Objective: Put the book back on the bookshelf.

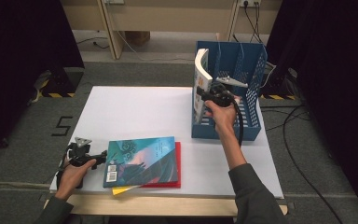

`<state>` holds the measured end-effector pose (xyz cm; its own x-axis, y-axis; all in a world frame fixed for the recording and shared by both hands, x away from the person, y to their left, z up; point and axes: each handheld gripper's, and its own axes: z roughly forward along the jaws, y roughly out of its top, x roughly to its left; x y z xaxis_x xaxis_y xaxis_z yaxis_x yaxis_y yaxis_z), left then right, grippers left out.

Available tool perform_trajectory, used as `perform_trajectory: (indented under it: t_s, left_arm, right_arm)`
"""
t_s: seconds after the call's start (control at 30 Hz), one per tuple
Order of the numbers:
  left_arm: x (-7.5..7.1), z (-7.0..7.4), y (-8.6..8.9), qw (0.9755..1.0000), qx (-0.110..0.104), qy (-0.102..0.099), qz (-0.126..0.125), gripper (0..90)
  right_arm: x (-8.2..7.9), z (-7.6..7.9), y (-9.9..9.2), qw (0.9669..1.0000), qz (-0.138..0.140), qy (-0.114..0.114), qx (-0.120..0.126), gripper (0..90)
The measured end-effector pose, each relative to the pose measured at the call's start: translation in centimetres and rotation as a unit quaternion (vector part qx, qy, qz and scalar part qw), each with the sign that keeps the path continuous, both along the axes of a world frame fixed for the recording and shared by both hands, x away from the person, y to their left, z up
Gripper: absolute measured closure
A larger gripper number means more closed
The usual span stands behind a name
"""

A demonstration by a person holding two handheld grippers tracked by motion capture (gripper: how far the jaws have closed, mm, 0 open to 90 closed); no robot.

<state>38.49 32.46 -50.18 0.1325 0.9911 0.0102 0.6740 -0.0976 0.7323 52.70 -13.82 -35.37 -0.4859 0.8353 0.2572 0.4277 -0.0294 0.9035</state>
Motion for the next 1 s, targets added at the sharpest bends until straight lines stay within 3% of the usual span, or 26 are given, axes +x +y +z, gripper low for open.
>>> perform_trajectory:
  t_s: [0.13,0.23,0.47,0.7,0.8,1.0]
  left_arm:
    - [0.0,0.0,0.0,1.0000,0.001,0.001,-0.001,13.7]
    - [0.0,0.0,0.1,1.0000,-0.003,0.001,0.000,13.6]
    - [0.0,0.0,0.1,1.0000,-0.004,0.000,0.000,13.6]
    - [0.0,0.0,0.1,1.0000,-0.003,0.001,0.000,13.6]
    - [0.0,0.0,0.0,1.0000,0.001,0.001,0.000,13.6]
    - [0.0,0.0,0.1,1.0000,-0.003,0.002,0.000,13.3]
  right_arm:
    - [0.8,-0.1,0.1,0.9999,-0.007,0.006,0.006,66.6]
    - [0.4,-0.1,0.5,0.9999,-0.006,0.003,-0.009,63.2]
    - [-0.3,-0.7,0.9,0.9999,0.002,0.010,-0.002,56.2]
    - [-0.6,-0.7,1.3,0.9994,0.001,-0.003,-0.034,62.3]
    - [0.0,-0.7,1.5,0.9978,-0.012,-0.014,-0.063,67.4]
    - [2.0,-0.9,0.7,0.9988,-0.027,0.005,-0.041,70.3]
